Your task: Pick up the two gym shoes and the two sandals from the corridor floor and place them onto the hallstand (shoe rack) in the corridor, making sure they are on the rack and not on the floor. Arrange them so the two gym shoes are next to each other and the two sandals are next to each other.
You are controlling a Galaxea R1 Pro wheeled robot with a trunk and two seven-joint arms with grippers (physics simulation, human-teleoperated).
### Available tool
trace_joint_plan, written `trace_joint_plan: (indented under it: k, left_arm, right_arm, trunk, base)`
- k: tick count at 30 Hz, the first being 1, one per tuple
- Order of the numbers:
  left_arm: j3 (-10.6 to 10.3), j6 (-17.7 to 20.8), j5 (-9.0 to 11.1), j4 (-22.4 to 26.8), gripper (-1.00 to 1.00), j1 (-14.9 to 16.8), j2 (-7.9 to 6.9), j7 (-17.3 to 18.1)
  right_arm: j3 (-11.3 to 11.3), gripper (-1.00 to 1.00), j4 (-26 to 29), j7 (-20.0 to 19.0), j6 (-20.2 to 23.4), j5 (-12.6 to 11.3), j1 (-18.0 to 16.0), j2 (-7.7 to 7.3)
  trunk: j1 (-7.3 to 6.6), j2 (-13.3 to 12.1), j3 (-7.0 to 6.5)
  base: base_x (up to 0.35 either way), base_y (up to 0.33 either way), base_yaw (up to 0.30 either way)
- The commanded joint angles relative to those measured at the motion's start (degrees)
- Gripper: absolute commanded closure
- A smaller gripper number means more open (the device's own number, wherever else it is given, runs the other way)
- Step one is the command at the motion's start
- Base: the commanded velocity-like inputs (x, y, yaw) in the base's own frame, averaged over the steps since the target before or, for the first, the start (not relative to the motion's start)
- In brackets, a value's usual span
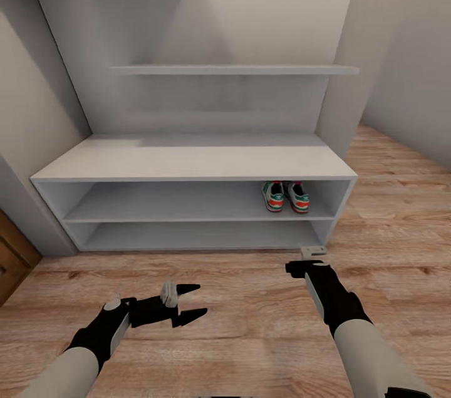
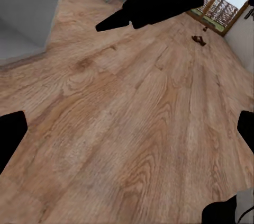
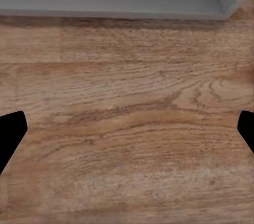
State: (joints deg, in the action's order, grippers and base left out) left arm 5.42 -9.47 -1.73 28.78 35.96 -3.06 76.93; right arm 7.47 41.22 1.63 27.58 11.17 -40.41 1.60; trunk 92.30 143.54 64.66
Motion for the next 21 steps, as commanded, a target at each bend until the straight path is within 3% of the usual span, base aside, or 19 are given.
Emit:
trace_joint_plan:
  k: [1, 4, 5, 18, 21]
  left_arm:
    - [0.2, -0.5, -0.2, 2.0, -1.0, 0.0, 0.0, 0.1]
    - [0.2, -0.5, -0.2, 4.9, -1.0, 0.0, -0.01, 0.1]
    - [0.3, -0.4, -0.2, 9.6, -1.0, 0.0, 0.15, -0.5]
    - [0.1, -0.4, -0.1, 9.4, -1.0, 0.0, 0.21, -3.0]
    - [0.1, -0.4, 0.0, 8.8, -1.0, 0.0, 0.29, -3.2]
  right_arm:
    - [0.3, -1.0, 0.1, -0.2, 0.3, 0.5, 0.0, 0.07]
    - [0.4, -1.0, 0.4, -0.2, 0.3, 0.5, 0.0, 0.07]
    - [0.4, -1.0, 7.4, -0.2, 0.3, 0.4, 0.0, 0.16]
    - [0.3, -1.0, 8.8, -0.2, 0.5, 0.2, 0.0, 0.24]
    - [0.3, -1.0, 8.8, -0.2, 0.6, -1.5, 0.0, 0.24]
  trunk:
    - [-0.01, 0.0, 0.05]
    - [-0.01, 0.0, -0.01]
    - [-0.01, 0.0, -0.03]
    - [-0.01, 0.0, -0.3]
    - [-0.01, 0.0, -0.37]
  base:
    - [-0.001, 0.0, 0.0]
    - [-0.001, 0.0, -0.056]
    - [0.0, 0.0, -0.275]
    - [0.0, 0.0, -0.286]
    - [0.0, 0.0, -0.288]
